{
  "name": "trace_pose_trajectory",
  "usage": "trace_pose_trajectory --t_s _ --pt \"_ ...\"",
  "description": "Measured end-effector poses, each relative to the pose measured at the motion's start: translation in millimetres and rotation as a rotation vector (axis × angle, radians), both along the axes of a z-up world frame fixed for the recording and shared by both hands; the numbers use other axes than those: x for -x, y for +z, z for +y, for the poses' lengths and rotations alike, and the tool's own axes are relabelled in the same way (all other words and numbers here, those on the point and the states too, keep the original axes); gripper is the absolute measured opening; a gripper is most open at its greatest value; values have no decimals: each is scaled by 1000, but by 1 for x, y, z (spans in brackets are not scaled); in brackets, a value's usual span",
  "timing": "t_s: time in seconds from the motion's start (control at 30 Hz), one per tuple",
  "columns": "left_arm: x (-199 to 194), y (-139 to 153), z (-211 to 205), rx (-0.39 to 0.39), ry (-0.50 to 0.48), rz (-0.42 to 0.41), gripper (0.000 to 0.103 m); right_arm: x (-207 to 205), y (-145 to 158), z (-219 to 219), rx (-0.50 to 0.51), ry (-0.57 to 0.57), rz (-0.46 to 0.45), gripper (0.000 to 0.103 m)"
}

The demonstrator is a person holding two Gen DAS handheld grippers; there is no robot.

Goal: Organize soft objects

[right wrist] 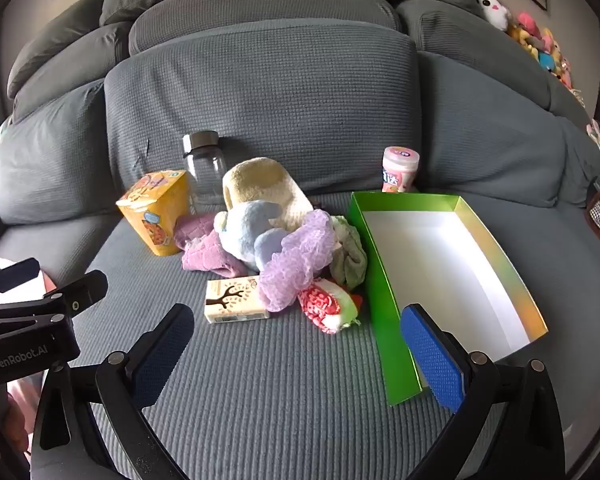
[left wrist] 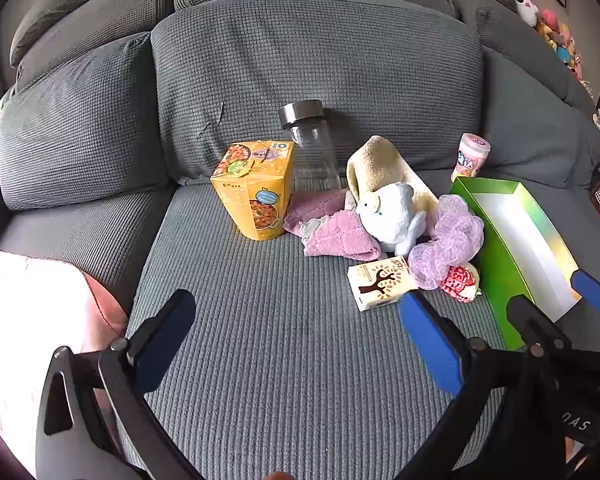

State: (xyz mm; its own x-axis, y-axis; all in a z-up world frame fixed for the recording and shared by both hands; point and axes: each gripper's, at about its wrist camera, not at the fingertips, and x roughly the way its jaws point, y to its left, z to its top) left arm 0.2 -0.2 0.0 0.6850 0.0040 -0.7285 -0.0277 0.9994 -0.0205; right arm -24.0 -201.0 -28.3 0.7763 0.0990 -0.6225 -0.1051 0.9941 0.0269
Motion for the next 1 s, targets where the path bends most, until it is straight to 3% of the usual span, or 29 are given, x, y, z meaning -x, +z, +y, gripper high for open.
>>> trace_pose_trajectory --t_s 0.4,1.0 --pt "-8 -6 -7 29 -1 21 102 1 -3 3 4 -2 0 103" --pt "3 -1 -3 11 -4 -10 102 2 -3 1 0 14 -9 103"
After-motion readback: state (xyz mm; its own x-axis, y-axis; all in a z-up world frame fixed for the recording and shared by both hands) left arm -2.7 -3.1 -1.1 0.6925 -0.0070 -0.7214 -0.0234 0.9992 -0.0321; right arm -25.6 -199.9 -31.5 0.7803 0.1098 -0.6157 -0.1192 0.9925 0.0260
